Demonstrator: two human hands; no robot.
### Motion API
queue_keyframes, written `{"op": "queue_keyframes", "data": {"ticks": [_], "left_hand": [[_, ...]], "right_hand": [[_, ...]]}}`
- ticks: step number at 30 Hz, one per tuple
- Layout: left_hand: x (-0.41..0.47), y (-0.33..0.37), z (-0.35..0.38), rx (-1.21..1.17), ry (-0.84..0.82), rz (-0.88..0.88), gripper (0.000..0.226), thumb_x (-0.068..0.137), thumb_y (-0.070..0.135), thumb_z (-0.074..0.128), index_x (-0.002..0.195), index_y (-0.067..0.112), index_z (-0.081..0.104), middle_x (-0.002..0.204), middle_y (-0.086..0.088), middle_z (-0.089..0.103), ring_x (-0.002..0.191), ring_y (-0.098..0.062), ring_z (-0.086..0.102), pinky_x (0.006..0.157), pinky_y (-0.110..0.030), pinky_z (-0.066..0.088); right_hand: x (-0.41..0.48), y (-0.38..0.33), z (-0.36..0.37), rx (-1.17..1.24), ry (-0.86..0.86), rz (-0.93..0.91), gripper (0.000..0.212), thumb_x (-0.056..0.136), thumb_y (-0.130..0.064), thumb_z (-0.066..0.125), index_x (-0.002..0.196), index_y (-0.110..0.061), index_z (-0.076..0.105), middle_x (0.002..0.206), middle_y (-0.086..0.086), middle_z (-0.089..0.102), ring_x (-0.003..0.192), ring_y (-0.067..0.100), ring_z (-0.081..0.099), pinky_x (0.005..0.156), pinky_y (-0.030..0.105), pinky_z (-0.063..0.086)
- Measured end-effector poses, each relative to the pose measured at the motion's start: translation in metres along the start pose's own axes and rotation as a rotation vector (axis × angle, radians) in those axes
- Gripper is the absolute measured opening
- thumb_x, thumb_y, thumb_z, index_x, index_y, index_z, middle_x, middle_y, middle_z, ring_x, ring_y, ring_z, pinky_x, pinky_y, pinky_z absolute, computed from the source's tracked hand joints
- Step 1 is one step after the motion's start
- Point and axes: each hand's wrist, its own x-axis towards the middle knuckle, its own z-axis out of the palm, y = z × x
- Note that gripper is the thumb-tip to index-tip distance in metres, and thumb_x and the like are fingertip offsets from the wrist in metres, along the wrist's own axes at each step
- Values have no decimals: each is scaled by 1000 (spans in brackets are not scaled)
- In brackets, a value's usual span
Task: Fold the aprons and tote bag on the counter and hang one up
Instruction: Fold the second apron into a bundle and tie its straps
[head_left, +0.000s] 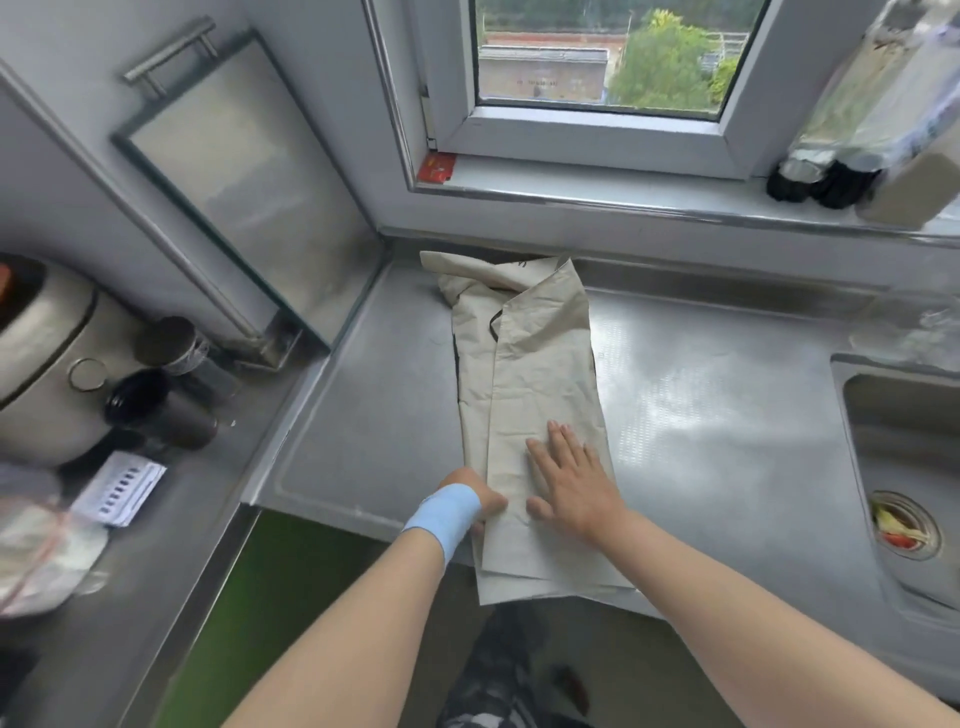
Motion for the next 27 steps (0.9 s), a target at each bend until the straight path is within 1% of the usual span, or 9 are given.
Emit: {"op": "queue_keyframes", "data": {"ticks": [3,6,9,12,15,17,21,24,27], "left_hand": [[-1,-16,11,-313,-21,72,31,82,36,68,94,7,65,98,-15,72,87,-30,70,83,-43,58],[-22,-29,27,-434,-101,59,24,91,28,64,100,6,64,97,-12,71,81,-26,70,69,-36,60],[-31,-39,41,-51,-84,73,26,88,35,63,99,11,64,92,-8,71,76,-27,71,72,-37,60],[-43,-35,42,449,225,172,34,83,43,61,101,15,60,96,-4,68,83,-25,66,77,-33,56],[-49,-30,48,462,424,429,28,88,42,59,106,20,54,108,-2,60,99,-24,59,84,-35,52],[-49,-33,60,539,362,551,36,89,43,59,119,24,52,128,0,48,121,-22,46,97,-36,45],[-48,-54,78,667,193,563,73,85,46,62,147,25,28,160,0,8,148,-22,7,118,-42,21],[-53,-64,77,676,204,607,81,83,53,62,149,27,24,162,-1,2,148,-22,1,119,-42,13],[-69,-74,80,641,213,693,92,74,62,64,149,31,22,160,3,8,147,-22,7,119,-41,13]], "right_hand": [[-34,0,6,91,43,-133,91,86,-72,36,156,-32,-7,161,0,-24,147,18,-25,121,51,-4],[-60,5,10,-31,-2,-256,111,74,-85,40,155,-31,-14,161,0,-25,147,18,-27,119,52,-6],[-80,11,22,-207,-55,-299,122,67,-84,45,151,-31,-24,157,5,-32,144,23,-33,116,52,-13],[-90,15,32,-298,-87,-284,131,63,-77,59,149,-32,-29,156,9,-34,143,27,-34,116,58,-12],[-98,12,38,-391,-66,-296,139,62,-62,74,148,-32,-31,154,12,-38,142,30,-34,112,64,-11],[-107,10,44,-467,-48,-288,138,66,-46,78,147,-31,-33,153,14,-38,141,33,-35,111,67,-6],[-123,13,50,-451,-30,-158,120,80,-18,71,151,-27,-25,159,17,-25,148,39,-14,112,64,17],[-136,11,45,-376,3,-100,84,90,-15,56,155,-15,2,163,17,4,149,37,12,101,52,41],[-146,2,35,-242,73,-97,44,95,-13,46,137,-15,36,145,5,41,134,28,41,75,41,51]]}}
